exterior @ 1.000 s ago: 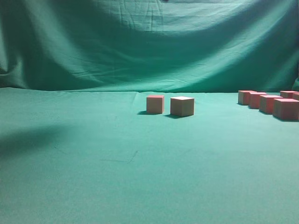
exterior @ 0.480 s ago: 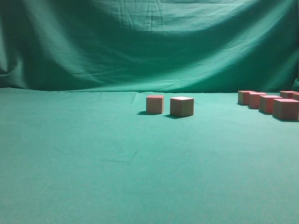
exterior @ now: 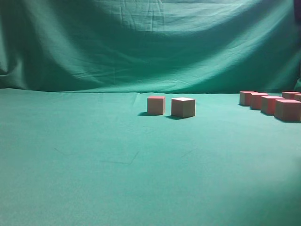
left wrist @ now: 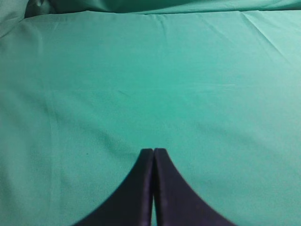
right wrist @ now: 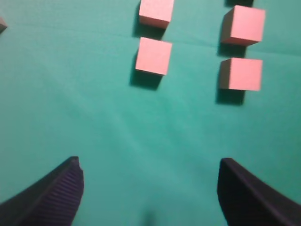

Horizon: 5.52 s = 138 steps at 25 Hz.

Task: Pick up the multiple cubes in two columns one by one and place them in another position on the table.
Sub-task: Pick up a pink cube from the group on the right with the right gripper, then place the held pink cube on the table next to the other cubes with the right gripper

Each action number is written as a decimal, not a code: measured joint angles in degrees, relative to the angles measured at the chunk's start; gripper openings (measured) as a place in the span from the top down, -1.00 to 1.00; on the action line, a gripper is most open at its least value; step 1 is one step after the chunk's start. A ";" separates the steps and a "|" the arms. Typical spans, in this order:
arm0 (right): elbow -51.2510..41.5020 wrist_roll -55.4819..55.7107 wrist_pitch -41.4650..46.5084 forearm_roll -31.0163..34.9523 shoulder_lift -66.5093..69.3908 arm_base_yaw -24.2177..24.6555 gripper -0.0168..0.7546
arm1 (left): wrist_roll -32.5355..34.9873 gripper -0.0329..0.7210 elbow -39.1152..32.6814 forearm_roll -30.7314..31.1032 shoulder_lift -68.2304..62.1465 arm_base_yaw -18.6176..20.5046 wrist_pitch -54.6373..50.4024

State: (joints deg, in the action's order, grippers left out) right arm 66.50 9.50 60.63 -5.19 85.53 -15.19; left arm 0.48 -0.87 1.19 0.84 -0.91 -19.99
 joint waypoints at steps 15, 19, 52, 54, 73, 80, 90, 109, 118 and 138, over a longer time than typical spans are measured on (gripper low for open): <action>4.18 -0.86 -10.54 3.20 18.36 5.12 -0.28 | 0.00 0.91 0.00 0.00 0.00 0.00 0.00; 6.00 -2.24 -12.04 3.92 21.27 5.12 -0.28 | 0.00 0.91 0.00 0.00 0.00 0.00 0.00; 23.94 -17.33 -2.35 21.22 20.63 -14.30 0.27 | 0.00 0.91 0.00 0.00 0.00 0.00 0.00; 29.86 -16.22 -0.19 20.16 22.76 -17.96 0.27 | 0.00 0.91 0.00 0.00 0.00 0.00 0.00; 59.05 3.43 10.40 0.11 47.88 -27.56 0.27 | 0.00 0.91 0.00 0.00 0.00 0.00 0.00; 59.17 4.56 10.42 -0.49 49.63 -27.56 0.27 | 0.00 0.91 0.00 0.00 0.00 0.00 0.00; 59.17 6.38 8.13 -0.62 51.43 -27.46 0.27 | 0.00 0.91 0.00 0.00 0.00 0.00 0.00; 59.17 12.69 5.31 -4.10 53.73 -26.31 0.27 | 0.00 0.91 0.00 0.00 0.00 0.00 0.00; 59.41 13.30 5.31 -4.82 54.58 -26.31 0.27 | 0.00 0.91 0.00 0.00 0.00 0.00 0.00; 59.51 13.67 5.83 -4.82 54.70 -26.31 0.27 | 0.00 0.91 0.00 0.00 0.00 0.00 0.00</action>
State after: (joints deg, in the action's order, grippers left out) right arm 126.01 23.18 66.46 -10.01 140.23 -41.50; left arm 0.48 -0.87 1.19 0.84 -0.91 -19.99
